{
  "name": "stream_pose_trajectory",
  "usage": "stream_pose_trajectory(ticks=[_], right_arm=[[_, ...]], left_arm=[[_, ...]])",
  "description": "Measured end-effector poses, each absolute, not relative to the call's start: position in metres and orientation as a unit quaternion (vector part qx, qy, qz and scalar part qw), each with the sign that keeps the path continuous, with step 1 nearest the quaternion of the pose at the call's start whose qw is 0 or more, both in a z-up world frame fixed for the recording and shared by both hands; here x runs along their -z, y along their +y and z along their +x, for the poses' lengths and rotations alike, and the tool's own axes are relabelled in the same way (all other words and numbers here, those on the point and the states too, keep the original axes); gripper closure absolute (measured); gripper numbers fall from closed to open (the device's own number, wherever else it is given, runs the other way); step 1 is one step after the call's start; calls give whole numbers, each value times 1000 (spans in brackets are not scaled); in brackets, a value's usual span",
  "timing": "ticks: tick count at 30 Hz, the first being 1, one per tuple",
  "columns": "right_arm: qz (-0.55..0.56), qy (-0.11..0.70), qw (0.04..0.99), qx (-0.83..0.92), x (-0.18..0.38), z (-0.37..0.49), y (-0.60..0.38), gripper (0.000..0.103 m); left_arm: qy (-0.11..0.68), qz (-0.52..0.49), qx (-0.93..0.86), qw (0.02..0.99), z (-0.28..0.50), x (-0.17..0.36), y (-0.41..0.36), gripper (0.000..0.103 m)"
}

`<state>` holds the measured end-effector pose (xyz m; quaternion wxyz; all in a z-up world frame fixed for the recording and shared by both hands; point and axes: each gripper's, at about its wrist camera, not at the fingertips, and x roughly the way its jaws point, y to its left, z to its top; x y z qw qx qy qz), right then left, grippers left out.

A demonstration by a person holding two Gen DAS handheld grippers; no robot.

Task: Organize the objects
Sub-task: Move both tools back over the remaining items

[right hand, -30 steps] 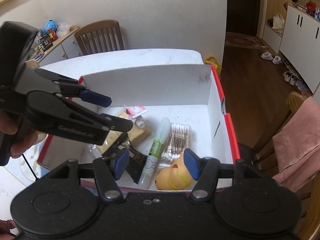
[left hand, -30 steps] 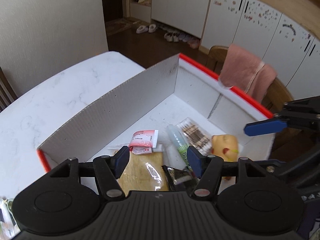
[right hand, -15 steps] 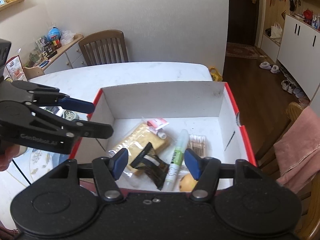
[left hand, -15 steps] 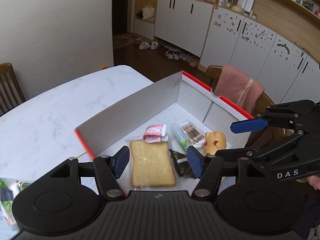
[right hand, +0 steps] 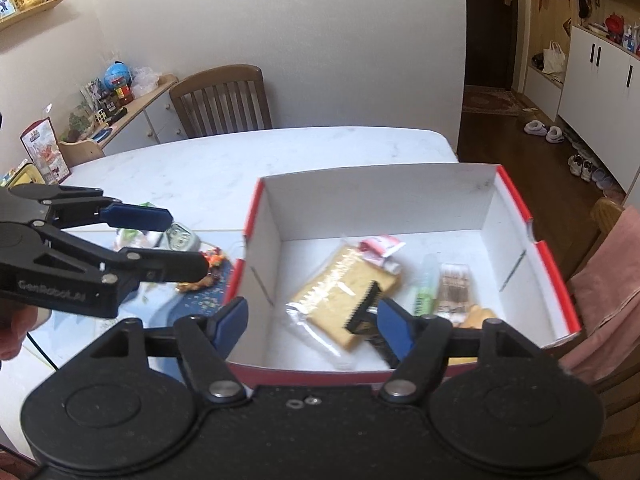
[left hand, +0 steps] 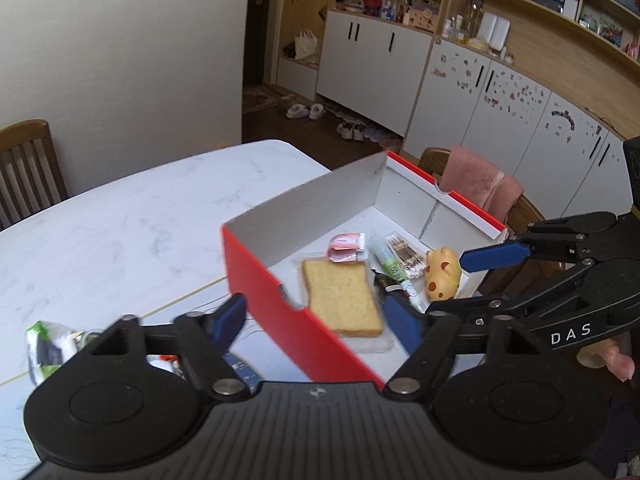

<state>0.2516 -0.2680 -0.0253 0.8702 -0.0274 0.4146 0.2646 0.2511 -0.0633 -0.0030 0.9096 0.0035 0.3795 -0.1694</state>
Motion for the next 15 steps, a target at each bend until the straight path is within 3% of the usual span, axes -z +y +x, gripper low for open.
stream_pose_trajectory(ticks=[15], right_arm=[[-25, 417, 866, -274, 27, 223, -194, 28]], left_arm=[[368, -28, 143, 918, 214, 8, 24, 20]])
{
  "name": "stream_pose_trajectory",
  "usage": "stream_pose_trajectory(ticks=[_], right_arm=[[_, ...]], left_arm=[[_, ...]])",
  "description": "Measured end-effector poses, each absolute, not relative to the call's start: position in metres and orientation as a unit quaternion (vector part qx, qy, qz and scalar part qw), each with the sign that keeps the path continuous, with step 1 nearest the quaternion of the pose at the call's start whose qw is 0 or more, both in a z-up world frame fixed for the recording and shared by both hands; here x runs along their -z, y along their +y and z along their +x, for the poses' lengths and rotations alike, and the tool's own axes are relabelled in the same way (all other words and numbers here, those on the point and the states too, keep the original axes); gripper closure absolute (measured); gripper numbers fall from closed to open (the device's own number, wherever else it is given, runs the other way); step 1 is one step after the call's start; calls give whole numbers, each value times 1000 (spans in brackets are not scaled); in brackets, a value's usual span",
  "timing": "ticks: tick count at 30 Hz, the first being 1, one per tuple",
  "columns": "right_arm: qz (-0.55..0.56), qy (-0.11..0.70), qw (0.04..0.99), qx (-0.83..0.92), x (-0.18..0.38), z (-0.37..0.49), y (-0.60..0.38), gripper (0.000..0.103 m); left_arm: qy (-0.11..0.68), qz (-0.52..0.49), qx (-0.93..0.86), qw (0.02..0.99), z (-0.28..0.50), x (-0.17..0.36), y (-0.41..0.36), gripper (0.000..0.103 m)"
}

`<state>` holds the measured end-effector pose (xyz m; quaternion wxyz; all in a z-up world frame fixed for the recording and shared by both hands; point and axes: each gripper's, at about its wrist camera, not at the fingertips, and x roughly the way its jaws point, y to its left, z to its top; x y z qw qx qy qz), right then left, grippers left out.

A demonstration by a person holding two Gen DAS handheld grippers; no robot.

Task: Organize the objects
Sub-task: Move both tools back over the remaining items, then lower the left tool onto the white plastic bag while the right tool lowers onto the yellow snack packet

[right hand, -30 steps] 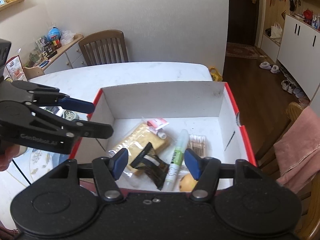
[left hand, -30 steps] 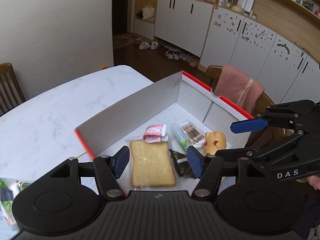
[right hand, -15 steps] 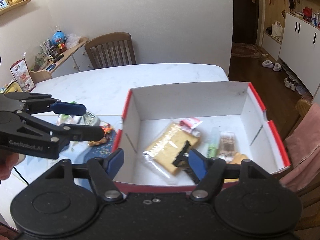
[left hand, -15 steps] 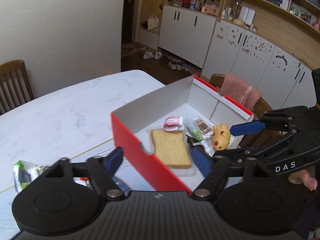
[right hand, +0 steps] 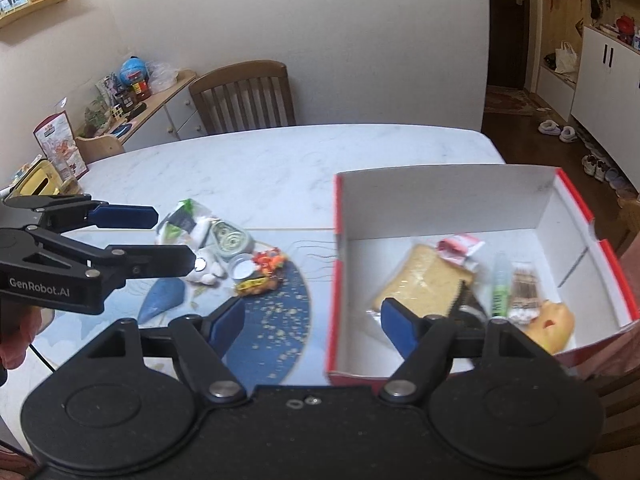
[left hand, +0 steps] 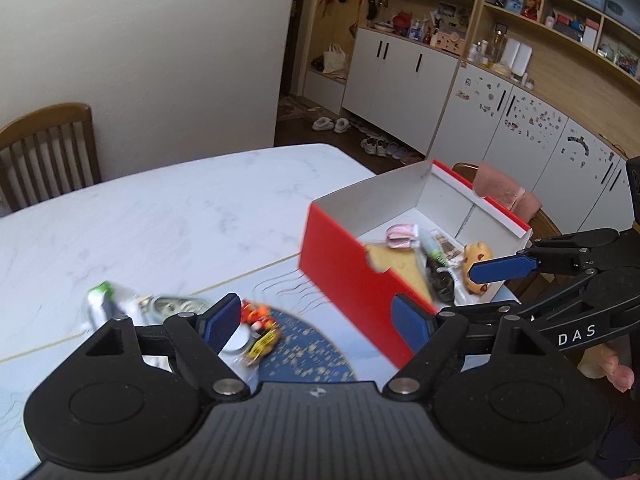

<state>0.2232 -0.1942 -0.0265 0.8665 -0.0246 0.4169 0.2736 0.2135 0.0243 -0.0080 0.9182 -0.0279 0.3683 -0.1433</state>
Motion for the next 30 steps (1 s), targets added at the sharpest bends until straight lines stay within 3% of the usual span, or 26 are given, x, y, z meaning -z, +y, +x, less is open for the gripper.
stream_pose_trajectory(ticks=[6, 10, 30], right_arm=[[-32, 422, 861, -282, 30, 217, -164, 27], [-38, 427, 857, -286, 34, 215, -145, 27], [-86, 444, 849, -273, 70, 237, -75, 27]], left_arm=[[372, -39, 127, 918, 202, 16, 60, 15], [378, -55, 106, 918, 199, 23, 88, 0], [381, 27, 37, 924, 230, 68, 149, 0]])
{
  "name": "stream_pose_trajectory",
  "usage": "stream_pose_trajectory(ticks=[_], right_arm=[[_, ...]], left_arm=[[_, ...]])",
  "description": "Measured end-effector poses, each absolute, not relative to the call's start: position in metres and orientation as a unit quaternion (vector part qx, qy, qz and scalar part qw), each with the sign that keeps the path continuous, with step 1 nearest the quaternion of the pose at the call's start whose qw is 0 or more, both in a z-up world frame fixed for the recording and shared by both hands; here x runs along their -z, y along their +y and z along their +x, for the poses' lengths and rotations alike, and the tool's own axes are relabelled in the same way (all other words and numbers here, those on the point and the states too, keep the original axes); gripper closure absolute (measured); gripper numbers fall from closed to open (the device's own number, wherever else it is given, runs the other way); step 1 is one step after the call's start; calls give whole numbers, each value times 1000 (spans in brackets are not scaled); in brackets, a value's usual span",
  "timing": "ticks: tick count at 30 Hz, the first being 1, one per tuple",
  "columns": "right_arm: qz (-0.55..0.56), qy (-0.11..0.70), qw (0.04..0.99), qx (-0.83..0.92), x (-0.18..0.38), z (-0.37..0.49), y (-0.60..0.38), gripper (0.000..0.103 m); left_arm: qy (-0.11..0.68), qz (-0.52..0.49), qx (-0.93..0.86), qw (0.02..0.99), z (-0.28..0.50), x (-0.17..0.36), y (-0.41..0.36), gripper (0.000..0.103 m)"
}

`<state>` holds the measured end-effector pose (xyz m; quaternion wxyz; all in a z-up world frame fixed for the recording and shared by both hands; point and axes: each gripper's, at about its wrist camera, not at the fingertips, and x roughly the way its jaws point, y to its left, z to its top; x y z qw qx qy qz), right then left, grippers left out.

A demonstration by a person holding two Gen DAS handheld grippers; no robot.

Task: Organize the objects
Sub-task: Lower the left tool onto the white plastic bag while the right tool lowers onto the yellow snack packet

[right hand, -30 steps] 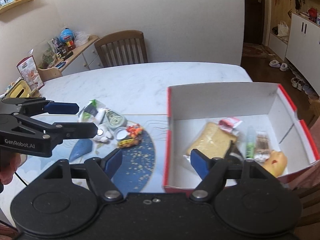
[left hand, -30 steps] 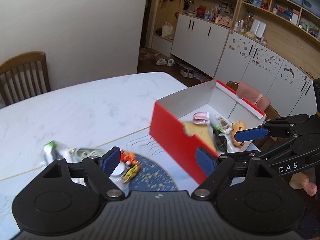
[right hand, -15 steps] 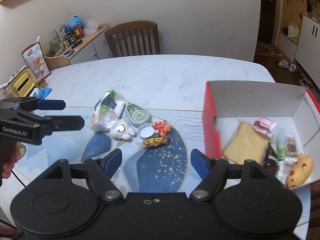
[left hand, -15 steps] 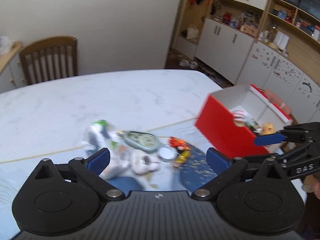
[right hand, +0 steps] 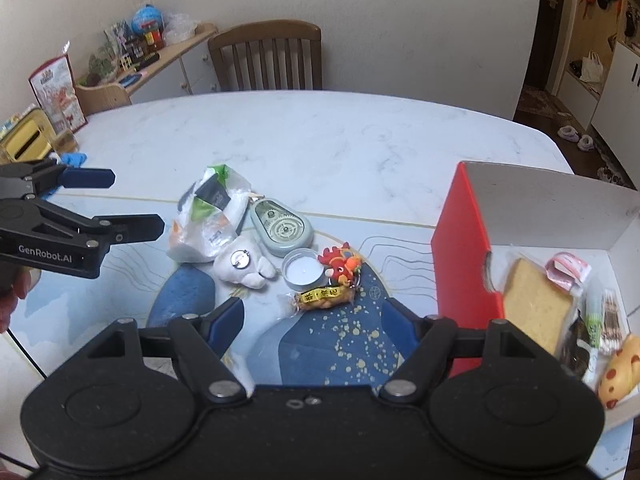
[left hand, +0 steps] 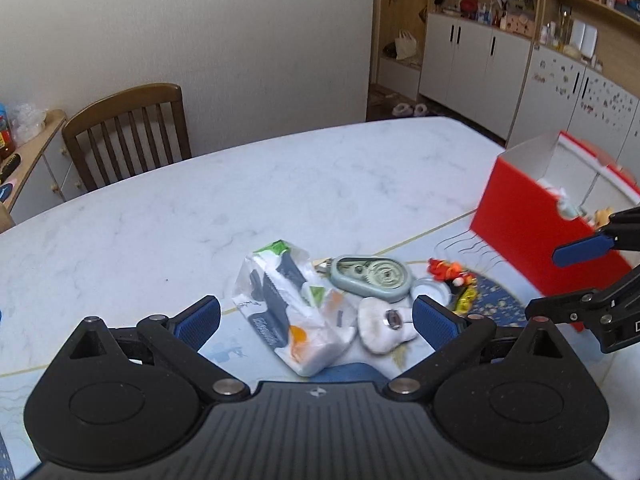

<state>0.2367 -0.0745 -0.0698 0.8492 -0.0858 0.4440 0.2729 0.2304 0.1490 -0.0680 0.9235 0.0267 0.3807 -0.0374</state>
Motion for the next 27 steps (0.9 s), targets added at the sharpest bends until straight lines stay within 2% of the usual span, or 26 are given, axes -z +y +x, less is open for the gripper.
stream_pose_trajectory(ticks=[12, 27], right_arm=[[-104, 466, 836, -271, 104, 256, -52, 27], [-122, 476, 826, -277, 128, 274, -43, 27]], left_arm=[[409, 0, 6, 912, 283, 93, 165, 0], [493, -65, -17, 867, 326, 141, 185, 0]])
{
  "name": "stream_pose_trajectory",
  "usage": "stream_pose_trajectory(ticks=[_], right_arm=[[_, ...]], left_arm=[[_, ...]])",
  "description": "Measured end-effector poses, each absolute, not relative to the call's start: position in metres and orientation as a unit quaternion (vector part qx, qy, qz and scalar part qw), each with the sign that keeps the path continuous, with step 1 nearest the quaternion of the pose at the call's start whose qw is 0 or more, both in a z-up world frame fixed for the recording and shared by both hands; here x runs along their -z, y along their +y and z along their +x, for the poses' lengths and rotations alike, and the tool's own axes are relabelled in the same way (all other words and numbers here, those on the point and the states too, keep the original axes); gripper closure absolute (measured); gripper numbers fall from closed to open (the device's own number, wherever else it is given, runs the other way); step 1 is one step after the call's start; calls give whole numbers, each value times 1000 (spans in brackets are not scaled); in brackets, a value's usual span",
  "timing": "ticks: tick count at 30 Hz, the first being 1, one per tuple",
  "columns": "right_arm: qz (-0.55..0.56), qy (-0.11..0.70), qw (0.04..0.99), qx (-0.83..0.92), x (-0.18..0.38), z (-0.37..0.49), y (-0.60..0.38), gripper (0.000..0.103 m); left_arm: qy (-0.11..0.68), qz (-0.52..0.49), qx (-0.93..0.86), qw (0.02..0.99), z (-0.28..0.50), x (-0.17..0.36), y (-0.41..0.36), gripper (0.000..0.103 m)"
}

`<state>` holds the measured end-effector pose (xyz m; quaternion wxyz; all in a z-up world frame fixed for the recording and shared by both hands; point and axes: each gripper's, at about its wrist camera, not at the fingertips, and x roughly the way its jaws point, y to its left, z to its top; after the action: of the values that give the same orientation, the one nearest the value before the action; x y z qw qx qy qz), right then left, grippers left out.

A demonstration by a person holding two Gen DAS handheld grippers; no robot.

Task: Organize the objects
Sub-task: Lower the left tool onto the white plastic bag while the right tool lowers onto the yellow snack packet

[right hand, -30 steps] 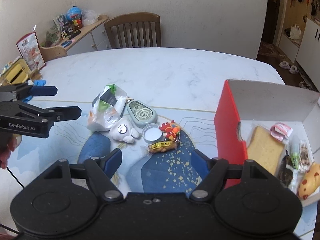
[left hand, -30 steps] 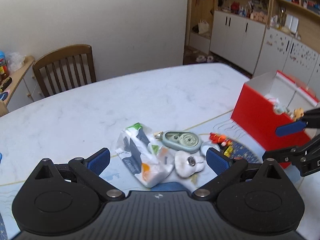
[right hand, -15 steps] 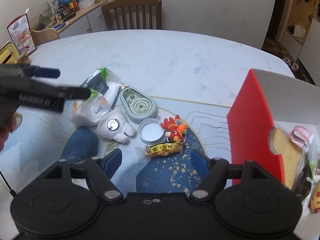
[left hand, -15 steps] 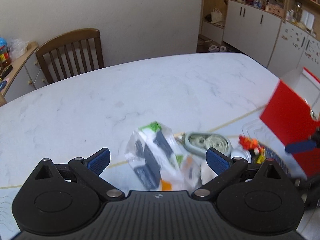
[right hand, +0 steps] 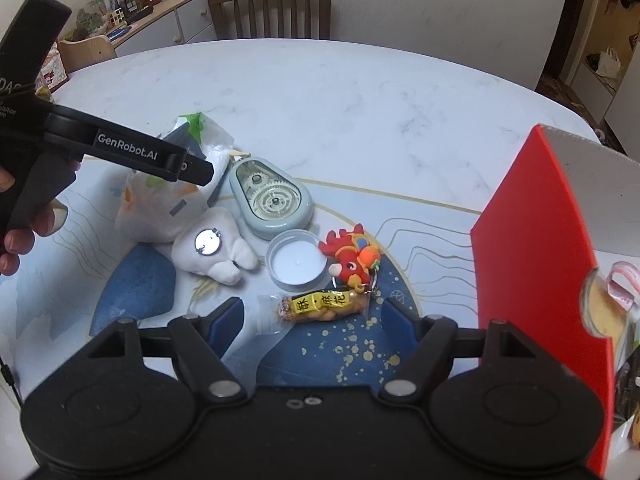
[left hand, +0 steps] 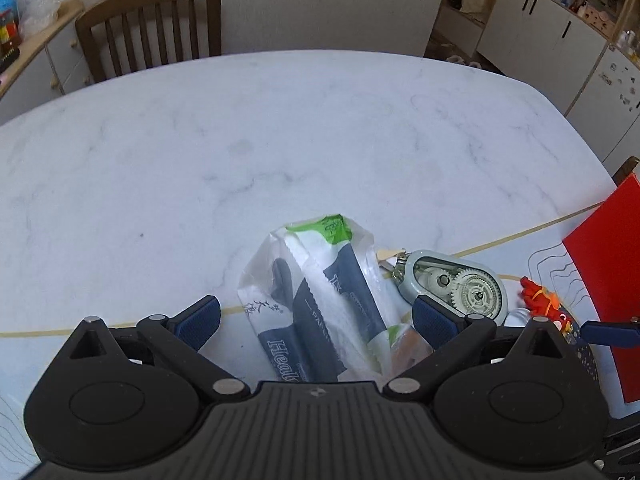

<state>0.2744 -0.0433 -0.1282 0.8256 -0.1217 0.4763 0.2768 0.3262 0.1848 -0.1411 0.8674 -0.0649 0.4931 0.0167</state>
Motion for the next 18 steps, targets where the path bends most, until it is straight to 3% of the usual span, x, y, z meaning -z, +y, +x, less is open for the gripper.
stream_pose_trajectory(ticks=[18], right_arm=[[-127, 478, 818, -293, 142, 282, -40, 29]], left_arm=[[484, -8, -20, 875, 319, 153, 176, 2]])
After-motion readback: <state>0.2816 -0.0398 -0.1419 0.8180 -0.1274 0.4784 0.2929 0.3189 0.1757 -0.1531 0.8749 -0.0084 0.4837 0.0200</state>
